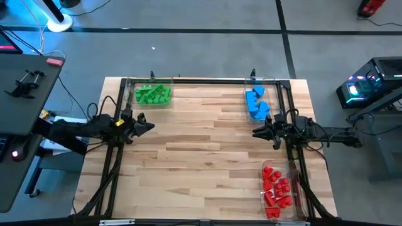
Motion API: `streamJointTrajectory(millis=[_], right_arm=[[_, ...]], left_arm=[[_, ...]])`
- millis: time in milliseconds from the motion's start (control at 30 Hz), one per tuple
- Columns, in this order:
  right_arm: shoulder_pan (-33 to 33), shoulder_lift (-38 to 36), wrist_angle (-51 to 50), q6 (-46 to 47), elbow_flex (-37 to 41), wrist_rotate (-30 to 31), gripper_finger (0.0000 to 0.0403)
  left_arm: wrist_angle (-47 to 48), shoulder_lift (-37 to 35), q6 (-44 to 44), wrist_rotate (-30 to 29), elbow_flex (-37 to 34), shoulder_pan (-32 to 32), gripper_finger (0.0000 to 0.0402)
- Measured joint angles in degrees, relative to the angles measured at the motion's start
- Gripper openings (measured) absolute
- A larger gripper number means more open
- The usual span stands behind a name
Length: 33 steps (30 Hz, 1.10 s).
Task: Sort blocks
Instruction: Return to Home Position
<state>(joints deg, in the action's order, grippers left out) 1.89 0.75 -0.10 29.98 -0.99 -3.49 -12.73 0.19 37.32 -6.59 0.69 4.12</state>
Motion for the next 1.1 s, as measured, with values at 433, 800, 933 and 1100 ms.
streamJointTrajectory(millis=[433, 800, 933, 1100], right_arm=[[0.0, 0.02, 0.06, 0.02, -0.02, 0.02, 0.0], [0.0, 0.04, 0.09, 0.02, -0.02, 0.03, 0.0], [0.0, 0.04, 0.09, 0.02, -0.02, 0.03, 0.0], [0.0, 0.04, 0.09, 0.01, -0.04, 0.04, 0.0]], left_arm=[[7.24, 0.04, -17.3, 0.53, -0.03, -1.18, 0.0001], [11.51, 0.07, -21.51, 1.36, -0.02, -3.76, 0.0001], [11.53, 0.07, -21.5, 1.36, -0.02, -3.74, 0.0001], [11.53, 0.07, -21.49, 1.36, -0.02, -3.74, 0.0001]])
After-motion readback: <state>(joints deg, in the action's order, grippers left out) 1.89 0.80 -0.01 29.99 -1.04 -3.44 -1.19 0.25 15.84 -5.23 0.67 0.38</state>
